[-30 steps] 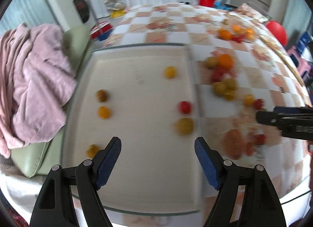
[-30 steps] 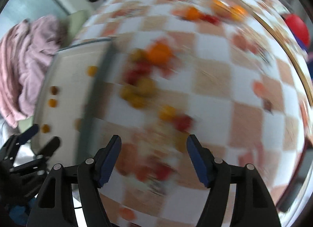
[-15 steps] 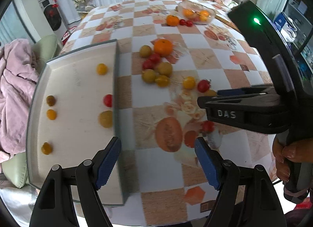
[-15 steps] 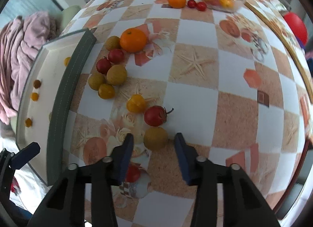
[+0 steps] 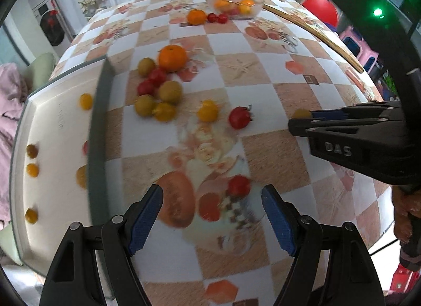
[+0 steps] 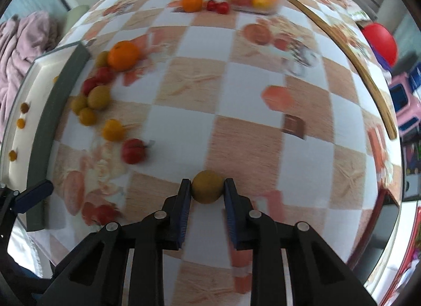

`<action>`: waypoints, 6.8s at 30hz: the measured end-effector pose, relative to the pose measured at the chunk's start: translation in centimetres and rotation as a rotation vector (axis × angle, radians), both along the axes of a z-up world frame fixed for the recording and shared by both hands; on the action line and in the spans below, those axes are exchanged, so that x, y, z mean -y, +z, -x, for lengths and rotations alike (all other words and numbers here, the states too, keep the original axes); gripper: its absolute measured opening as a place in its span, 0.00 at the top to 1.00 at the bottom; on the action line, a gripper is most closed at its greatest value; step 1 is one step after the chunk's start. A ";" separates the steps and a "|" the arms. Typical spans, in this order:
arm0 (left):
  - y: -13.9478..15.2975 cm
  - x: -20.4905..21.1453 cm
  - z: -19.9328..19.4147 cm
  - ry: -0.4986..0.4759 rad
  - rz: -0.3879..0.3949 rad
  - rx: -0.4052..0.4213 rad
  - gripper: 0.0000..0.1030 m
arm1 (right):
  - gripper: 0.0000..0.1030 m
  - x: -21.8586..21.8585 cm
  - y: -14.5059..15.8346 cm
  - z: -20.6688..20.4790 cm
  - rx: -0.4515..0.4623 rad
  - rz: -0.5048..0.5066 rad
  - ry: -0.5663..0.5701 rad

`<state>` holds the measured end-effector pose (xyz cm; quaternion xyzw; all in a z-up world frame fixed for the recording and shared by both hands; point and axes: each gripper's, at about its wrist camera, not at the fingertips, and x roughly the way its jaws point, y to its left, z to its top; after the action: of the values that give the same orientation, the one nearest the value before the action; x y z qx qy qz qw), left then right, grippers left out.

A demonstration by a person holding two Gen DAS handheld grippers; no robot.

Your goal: Organize fruits

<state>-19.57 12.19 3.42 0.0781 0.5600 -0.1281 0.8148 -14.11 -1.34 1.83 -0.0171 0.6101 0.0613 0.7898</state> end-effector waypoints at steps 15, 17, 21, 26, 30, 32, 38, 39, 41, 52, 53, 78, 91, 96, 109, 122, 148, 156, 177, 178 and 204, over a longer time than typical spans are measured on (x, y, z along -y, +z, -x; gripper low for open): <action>-1.3 2.3 -1.3 -0.059 0.036 -0.069 0.81 | 0.73 1.7 0.1 0.5 0.002 -0.062 -0.034; -1.1 1.5 -1.5 -0.024 0.084 -0.093 0.81 | 0.73 2.0 0.2 0.6 -0.004 -0.092 -0.049; -0.4 -0.4 -1.9 0.040 0.153 -0.121 0.81 | 0.73 1.9 0.7 0.7 -0.003 -0.119 -0.059; 0.8 -2.1 -2.2 0.071 0.172 -0.104 0.81 | 0.73 1.3 1.5 0.6 0.002 -0.140 -0.056; 1.8 -3.1 -2.3 0.083 0.173 -0.077 0.81 | 0.73 0.4 2.0 0.3 0.007 -0.149 -0.041; 2.2 -3.6 -2.4 0.090 0.174 -0.065 0.81 | 0.73 -0.2 2.2 0.2 0.009 -0.152 -0.031; 3.3 -5.6 -2.4 0.126 0.173 -0.033 0.81 | 0.73 -2.4 3.1 -0.2 0.021 -0.162 0.008; 3.5 -6.1 -2.3 0.134 0.173 -0.028 0.81 | 0.73 -3.0 3.2 -0.3 0.023 -0.164 0.019; 3.8 -7.2 -2.3 0.155 0.173 -0.017 0.81 | 0.73 -3.8 3.5 -0.5 0.026 -0.166 0.036; 5.0 -14.1 -2.7 0.277 0.126 0.055 0.81 | 0.73 -11.3 5.1 -2.7 0.049 -0.207 0.165; 5.0 -15.1 -2.9 0.295 0.117 0.061 0.81 | 0.73 -12.0 5.1 -3.0 0.046 -0.217 0.173; -0.4 -20.6 -3.7 0.374 -0.041 0.013 0.80 | 0.73 -24.1 0.2 -7.9 -0.068 -0.228 0.315; -0.1 -20.5 -3.2 0.374 -0.110 0.051 0.31 | 0.45 -25.6 0.2 -7.7 -0.071 -0.220 0.363; -0.2 -20.5 -3.0 0.368 -0.119 0.024 0.31 | 0.26 -24.0 2.5 -7.5 -0.010 -0.282 0.322; 3.7 -15.5 -4.0 0.275 -0.046 0.090 0.31 | 0.25 -11.1 3.5 -3.4 0.052 -0.142 0.067; 3.9 -8.5 -5.6 0.141 -0.006 0.075 0.31 | 0.38 -6.2 -0.1 -1.1 0.029 -0.081 -0.002; -1.2 -0.9 -7.4 0.123 0.049 -0.071 0.31 | 0.71 -0.5 0.3 -2.0 0.096 -0.004 0.023; -1.3 1.6 -7.8 0.093 -0.062 0.001 0.31 | 0.71 1.5 0.3 -2.2 0.092 -0.018 0.000; -0.6 -2.1 -7.8 0.144 0.108 -0.080 0.81 | 0.71 2.8 0.7 -1.9 0.081 -0.077 -0.053; -0.5 -2.4 -7.7 0.148 0.109 -0.082 0.81 | 0.71 2.8 0.8 -1.9 0.080 -0.083 -0.055; 3.7 -11.3 -5.7 0.273 0.135 -0.001 0.81 | 0.65 -1.4 3.3 -1.8 0.071 -0.175 -0.082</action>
<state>-13.89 23.50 7.11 -0.0539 0.5557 -0.0536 0.8279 -12.27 0.02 5.18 0.0747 0.5741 0.0813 0.8113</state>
